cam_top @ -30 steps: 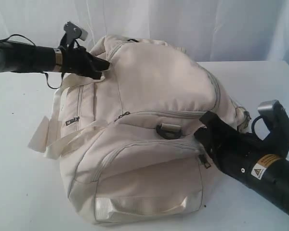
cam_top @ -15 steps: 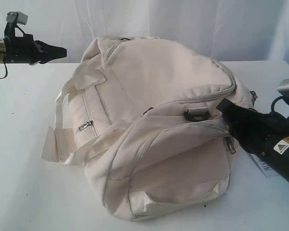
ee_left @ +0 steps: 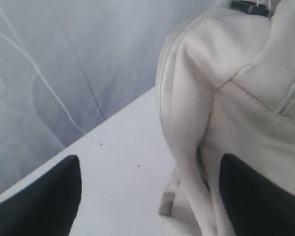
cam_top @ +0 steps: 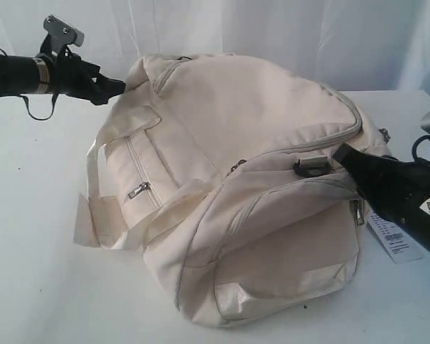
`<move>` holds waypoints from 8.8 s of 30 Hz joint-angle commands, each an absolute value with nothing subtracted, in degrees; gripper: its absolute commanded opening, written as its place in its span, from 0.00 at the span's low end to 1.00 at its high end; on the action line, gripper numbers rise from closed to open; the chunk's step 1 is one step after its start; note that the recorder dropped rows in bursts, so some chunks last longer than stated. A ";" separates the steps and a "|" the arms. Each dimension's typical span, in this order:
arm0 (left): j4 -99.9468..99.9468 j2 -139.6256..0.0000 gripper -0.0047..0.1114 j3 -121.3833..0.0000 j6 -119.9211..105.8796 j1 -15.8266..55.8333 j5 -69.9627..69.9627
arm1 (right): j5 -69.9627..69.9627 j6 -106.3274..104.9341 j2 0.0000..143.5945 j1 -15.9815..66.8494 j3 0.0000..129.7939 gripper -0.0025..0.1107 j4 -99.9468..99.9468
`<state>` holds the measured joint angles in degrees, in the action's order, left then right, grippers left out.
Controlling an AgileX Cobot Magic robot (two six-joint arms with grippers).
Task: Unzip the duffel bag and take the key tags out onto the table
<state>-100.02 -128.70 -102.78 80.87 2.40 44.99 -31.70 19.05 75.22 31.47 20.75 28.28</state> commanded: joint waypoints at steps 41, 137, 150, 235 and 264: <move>-99.95 -134.01 0.04 -110.91 114.85 -9.11 69.96 | -37.84 8.82 74.42 30.64 24.18 0.02 31.92; -99.95 -70.84 0.15 -33.26 107.62 -13.23 55.49 | 37.40 2.65 72.92 26.28 45.24 0.55 14.09; -99.95 -70.84 0.04 -33.26 107.96 -13.59 47.37 | 33.65 2.81 74.25 26.28 45.24 0.02 14.69; -93.36 -82.10 0.66 -43.27 101.46 20.19 49.85 | 30.05 -33.35 81.50 31.03 45.24 0.02 61.84; -96.92 -93.90 0.57 -54.00 100.32 20.73 62.55 | 30.05 -33.35 81.50 31.03 45.24 0.02 61.84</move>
<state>-97.32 -93.56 -52.71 100.64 20.03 61.27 30.83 -32.55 81.57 30.96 45.00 60.85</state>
